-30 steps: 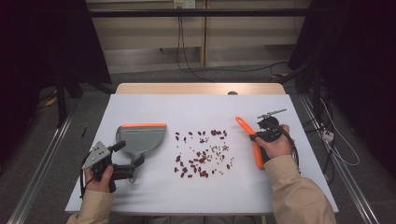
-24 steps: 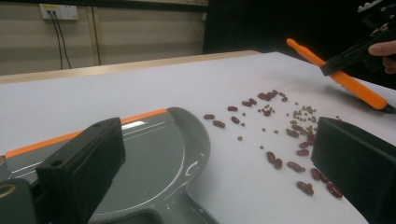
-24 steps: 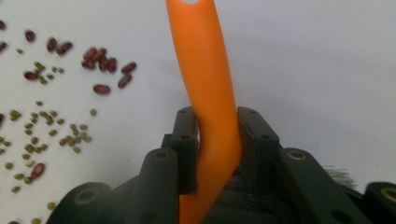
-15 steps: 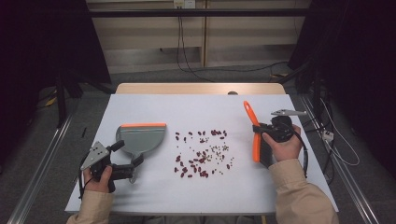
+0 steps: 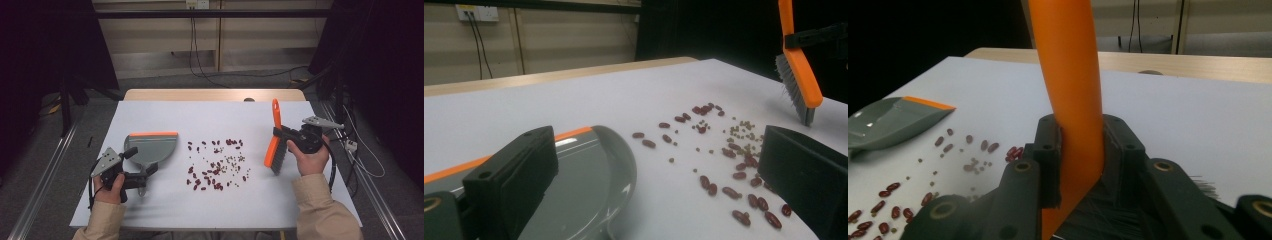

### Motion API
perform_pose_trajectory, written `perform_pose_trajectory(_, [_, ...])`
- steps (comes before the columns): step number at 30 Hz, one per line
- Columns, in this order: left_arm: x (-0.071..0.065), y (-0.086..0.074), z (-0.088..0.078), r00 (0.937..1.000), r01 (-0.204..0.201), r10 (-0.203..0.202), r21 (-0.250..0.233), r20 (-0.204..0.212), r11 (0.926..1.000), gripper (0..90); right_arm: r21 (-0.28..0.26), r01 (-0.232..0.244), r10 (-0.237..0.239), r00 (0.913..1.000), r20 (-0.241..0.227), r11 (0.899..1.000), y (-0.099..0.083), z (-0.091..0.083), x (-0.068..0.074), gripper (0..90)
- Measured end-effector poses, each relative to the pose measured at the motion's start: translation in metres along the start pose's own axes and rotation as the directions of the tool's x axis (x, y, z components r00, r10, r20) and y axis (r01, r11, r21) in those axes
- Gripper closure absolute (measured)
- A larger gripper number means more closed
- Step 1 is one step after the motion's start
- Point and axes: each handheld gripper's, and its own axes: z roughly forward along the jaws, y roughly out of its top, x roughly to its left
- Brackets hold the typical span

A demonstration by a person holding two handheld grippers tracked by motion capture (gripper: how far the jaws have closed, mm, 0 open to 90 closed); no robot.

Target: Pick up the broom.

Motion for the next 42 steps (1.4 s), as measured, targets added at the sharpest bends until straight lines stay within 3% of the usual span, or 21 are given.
perform_pose_trajectory(3, [0.0, 0.004, 0.001, 1.0, 0.005, -0.005, -0.009, -0.001, 1.0, 2.7, -0.048, -0.02, 0.019, 0.9996, -0.019, 0.999, 0.001, -0.006, 0.002, 71.4])
perform_pose_trajectory(10, [-0.005, 0.012, 0.004, 0.9998, -0.003, 0.003, -0.007, 0.019, 1.0, 2.7, -0.084, -0.009, 0.006, 0.9993, -0.036, 0.996, 0.011, -0.013, 0.008, 71.5])
perform_pose_trajectory(42, [-0.029, 0.031, 0.044, 0.9916, -0.016, 0.01, 0.04, 0.129, 0.9991, 3.0, -0.086, 0.033, -0.041, 0.9953, -0.088, 0.996, 0.031, 0.018, 0.05, 71.4])
